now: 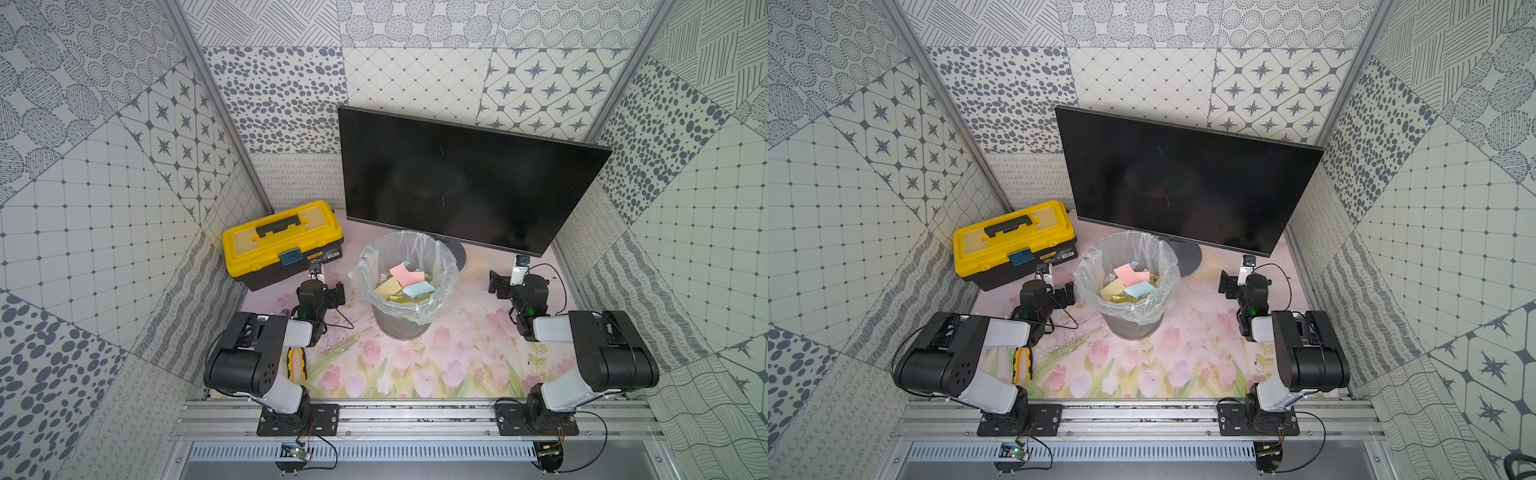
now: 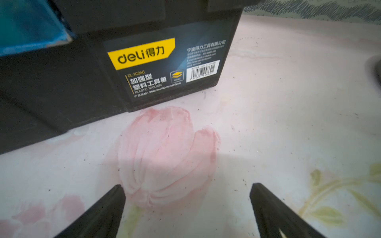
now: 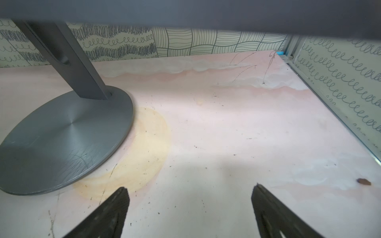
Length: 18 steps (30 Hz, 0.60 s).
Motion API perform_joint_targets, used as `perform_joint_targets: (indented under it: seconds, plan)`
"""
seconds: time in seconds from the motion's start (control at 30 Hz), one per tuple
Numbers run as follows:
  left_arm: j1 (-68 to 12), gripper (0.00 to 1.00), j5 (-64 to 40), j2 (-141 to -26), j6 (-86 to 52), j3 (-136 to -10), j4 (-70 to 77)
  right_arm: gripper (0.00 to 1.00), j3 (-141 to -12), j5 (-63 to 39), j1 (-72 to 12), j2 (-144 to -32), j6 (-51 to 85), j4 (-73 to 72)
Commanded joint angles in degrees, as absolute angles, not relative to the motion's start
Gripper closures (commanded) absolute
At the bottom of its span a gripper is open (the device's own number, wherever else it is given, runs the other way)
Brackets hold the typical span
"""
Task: Remove the sticky note from the monitor
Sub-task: Reset both arms
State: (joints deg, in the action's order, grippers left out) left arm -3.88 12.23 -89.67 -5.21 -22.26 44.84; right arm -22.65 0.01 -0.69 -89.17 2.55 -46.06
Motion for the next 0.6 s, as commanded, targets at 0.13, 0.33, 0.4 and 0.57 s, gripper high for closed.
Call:
perform_joint_targets:
  seconds: [0.13,0.33,0.4,0.57]
  plan:
    - [-3.44,0.01,10.46,-89.89,-5.03,-22.79,49.59,0.03,-23.63,0.2,-1.58,-88.86,1.56,-47.53]
    - [-3.51,0.01,10.46,-89.98,-4.99,-22.77,49.74,0.03,-23.71,0.09,-1.59,-88.86,1.57,-47.46]
    - [-3.48,0.01,10.46,-89.93,-4.99,-22.81,49.75,0.03,-23.71,-0.23,-1.35,-88.87,1.82,-47.48]
    - [-3.45,0.01,10.51,-89.93,-4.93,-22.81,49.75,0.03,-23.64,-0.35,-1.34,-88.83,1.67,-47.54]
